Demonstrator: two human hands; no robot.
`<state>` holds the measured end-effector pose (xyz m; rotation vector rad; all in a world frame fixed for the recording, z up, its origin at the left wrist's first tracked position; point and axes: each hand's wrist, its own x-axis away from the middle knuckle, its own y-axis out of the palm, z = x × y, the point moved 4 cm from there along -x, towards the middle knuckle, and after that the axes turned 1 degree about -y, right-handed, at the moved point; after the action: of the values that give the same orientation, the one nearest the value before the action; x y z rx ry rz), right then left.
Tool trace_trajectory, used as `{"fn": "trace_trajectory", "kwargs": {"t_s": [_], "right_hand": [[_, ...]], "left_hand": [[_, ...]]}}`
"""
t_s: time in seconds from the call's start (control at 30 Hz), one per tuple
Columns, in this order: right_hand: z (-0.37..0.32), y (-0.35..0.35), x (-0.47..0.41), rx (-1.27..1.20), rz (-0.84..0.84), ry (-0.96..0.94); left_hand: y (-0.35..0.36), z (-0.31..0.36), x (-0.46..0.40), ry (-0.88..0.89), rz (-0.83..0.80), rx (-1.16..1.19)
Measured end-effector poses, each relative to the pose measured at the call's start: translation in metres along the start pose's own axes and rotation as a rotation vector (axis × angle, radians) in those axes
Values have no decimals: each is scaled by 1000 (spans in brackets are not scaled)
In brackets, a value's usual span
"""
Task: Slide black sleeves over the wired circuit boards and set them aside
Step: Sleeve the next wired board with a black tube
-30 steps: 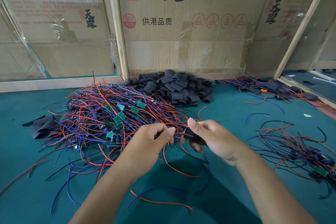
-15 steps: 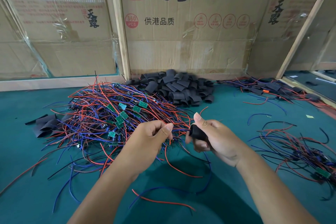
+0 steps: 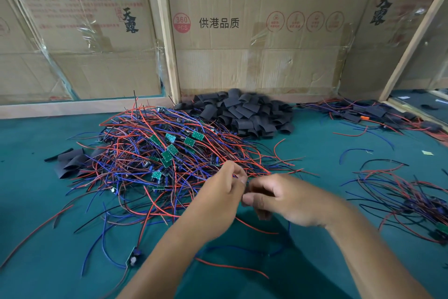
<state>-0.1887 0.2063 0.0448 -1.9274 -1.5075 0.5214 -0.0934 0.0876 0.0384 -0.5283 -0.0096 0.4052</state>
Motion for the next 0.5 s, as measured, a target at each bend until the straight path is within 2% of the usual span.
{"fn": "trace_trajectory", "kwargs": {"t_s": [0.2,0.3,0.4,0.43,0.5], "right_hand": [[-4,7,0,371,-11,54],[-1,9,-2,407,12,64],[3,11,-3,393,3,81],[4,12,-3,395,-1,83],[7,12,-5,392,6,83]], "left_hand": [[8,-5,0,-27,-18,-33],[-2,8,0,104,112,-204],[-29,21,2,151,209,-174],[-38,21,3,130,161,-175],[-52,19,4,94,-55,-330]]}}
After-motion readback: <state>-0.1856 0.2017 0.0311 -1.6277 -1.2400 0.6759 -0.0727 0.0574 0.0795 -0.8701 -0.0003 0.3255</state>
